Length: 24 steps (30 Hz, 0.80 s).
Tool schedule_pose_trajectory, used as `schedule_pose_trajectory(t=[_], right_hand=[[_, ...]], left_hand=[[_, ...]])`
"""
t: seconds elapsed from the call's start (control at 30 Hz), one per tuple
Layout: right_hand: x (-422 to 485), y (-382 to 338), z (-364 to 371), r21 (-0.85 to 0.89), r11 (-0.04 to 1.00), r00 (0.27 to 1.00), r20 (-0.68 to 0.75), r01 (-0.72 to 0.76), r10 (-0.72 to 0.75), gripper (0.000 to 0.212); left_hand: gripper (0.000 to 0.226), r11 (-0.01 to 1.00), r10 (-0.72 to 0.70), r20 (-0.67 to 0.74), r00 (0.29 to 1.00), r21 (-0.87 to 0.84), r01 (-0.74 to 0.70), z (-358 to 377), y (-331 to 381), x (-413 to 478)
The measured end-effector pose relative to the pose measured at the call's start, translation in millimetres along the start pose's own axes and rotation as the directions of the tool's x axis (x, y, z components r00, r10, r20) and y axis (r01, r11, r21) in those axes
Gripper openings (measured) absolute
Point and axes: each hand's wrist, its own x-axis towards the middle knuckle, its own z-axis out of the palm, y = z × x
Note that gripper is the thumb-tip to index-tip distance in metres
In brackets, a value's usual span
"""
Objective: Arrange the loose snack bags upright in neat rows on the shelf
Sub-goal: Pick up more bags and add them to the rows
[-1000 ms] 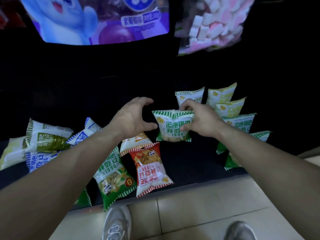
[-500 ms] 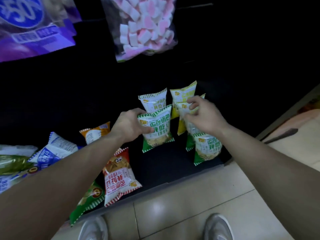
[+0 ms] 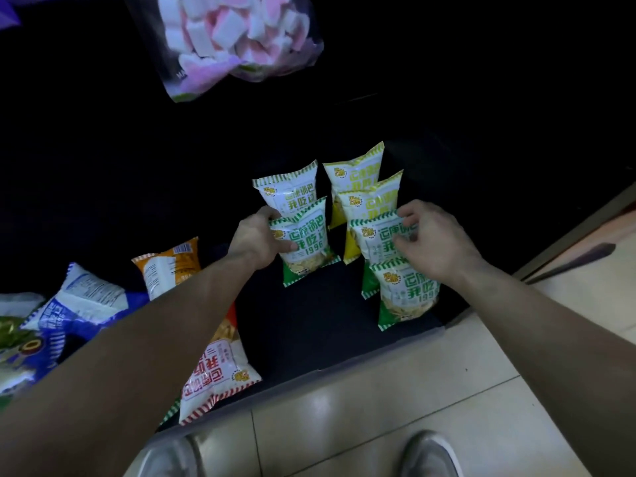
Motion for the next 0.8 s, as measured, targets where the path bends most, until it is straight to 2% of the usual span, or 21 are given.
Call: schedule_pose_trajectory(t=[0.2,0.33,0.43,0.53,0.63,0.8], right_hand=[[-5.2,-3.6,5.0,0.004,1.000,1.000,0.014,0.027,-0.027,0.043],[-7.7,-12.0,7.9,-0.017,0.999,0.999,0.032,0.036,-0.035,0.043],[-9.9,-23.2,11.5,-0.057,0.996,0.996,0.049,0.070,-0.068,0.042],[-10.7,-38.4,14.8,-0.106,0.991,0.993,0.092,0.085,-0.076,0.045],[-14.1,-57.9,17.8,-0.153,0.982,0.986,0.139,0.111,-0.090,0.051],[-24.1,-103.6,19.2,-0.230,0.959,0.967,0.229,0.167,-0.113,0.059]], left_hand=[[0.076,0.998,0.031,-0.053,0.998,0.048,-0.029,16.0,17.6,5.0],[0.087,1.000,-0.016,-0.121,0.992,-0.028,0.012,20.5,20.1,-1.0],[0.102,0.998,-0.019,-0.095,0.995,-0.066,0.013,14.0,18.5,-3.8],[0.100,0.999,-0.002,-0.057,0.998,-0.050,-0.001,-0.5,13.9,-10.5],[0.093,0.998,0.052,-0.014,0.999,0.031,-0.052,-24.1,4.3,-24.8],[0.085,0.946,0.078,0.179,0.981,0.298,-0.130,-87.8,-15.8,-59.6]])
